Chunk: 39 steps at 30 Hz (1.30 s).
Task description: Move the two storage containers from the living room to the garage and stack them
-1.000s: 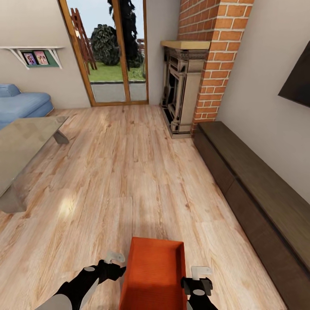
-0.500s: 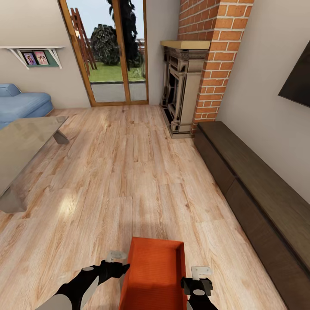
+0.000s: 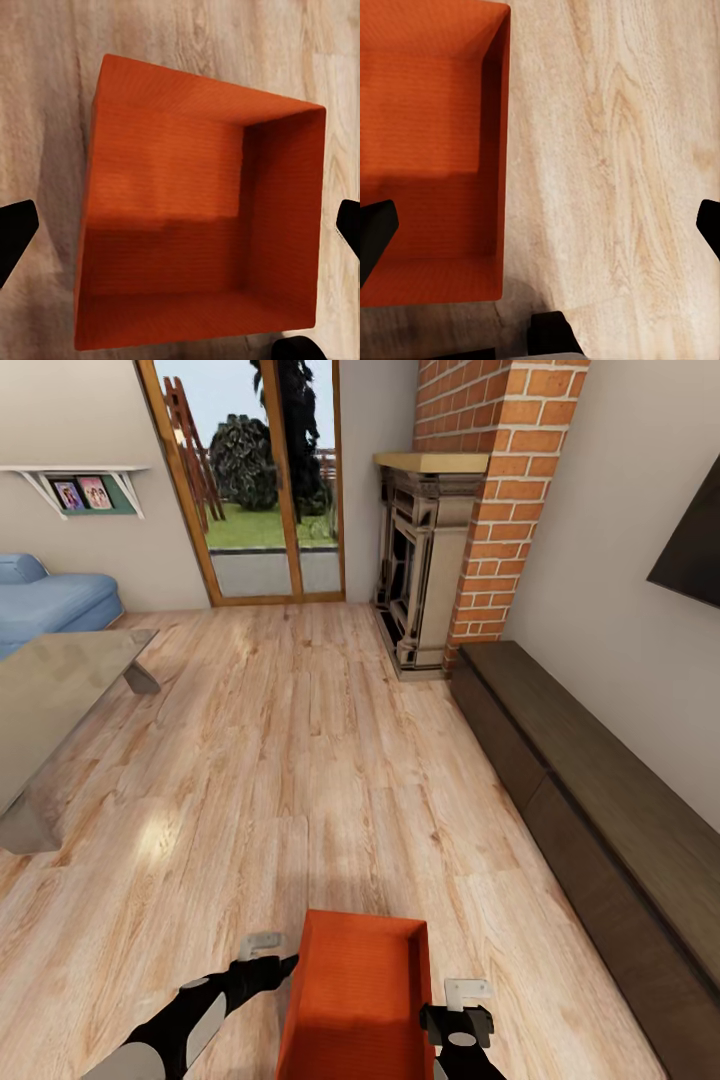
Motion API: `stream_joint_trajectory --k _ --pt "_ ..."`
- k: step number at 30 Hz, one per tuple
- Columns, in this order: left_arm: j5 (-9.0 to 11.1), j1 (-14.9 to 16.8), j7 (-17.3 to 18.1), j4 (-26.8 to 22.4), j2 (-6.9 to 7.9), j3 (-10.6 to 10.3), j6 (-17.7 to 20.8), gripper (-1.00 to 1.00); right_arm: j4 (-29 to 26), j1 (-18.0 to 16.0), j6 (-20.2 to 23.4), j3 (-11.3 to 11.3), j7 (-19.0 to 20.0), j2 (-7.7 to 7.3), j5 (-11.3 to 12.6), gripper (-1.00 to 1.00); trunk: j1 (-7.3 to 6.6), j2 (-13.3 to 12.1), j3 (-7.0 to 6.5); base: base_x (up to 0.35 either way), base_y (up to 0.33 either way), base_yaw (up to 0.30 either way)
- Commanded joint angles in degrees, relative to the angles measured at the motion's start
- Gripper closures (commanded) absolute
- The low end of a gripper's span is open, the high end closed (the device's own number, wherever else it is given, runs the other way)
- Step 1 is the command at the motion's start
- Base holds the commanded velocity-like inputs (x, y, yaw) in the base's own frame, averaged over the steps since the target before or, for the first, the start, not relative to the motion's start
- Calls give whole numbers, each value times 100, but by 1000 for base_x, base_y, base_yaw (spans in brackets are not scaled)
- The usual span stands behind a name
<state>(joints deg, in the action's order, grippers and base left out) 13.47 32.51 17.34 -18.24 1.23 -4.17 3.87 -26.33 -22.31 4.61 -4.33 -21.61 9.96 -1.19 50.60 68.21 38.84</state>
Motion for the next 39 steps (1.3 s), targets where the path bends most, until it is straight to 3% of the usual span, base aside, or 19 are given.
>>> stream_joint_trajectory --k 1,7,12,31,39 --pt "75 1 0 -11 7 -37 32 -100 -7 -1 48 -35 -40 -3 -13 -100 0 3 10 0 0 0" --pt "122 1 -67 -3 3 -17 1 -100 -5 -1 48 -37 -40 -3 -13 -100 0 3 57 0 0 0" --pt "122 1 -538 9 1 -14 -112 -100 -1 -1 48 -41 -37 -3 -12 -100 0 3 101 0 0 0" --pt "96 1 -1540 21 -1 -59 -122 -100 -4 -1 48 -42 -36 4 -13 -100 0 3 232 0 0 0" --pt "-363 1 -1742 29 15 -391 -73 -100 -4 -1 48 -42 -36 4 -13 -100 0 3 301 0 0 0"
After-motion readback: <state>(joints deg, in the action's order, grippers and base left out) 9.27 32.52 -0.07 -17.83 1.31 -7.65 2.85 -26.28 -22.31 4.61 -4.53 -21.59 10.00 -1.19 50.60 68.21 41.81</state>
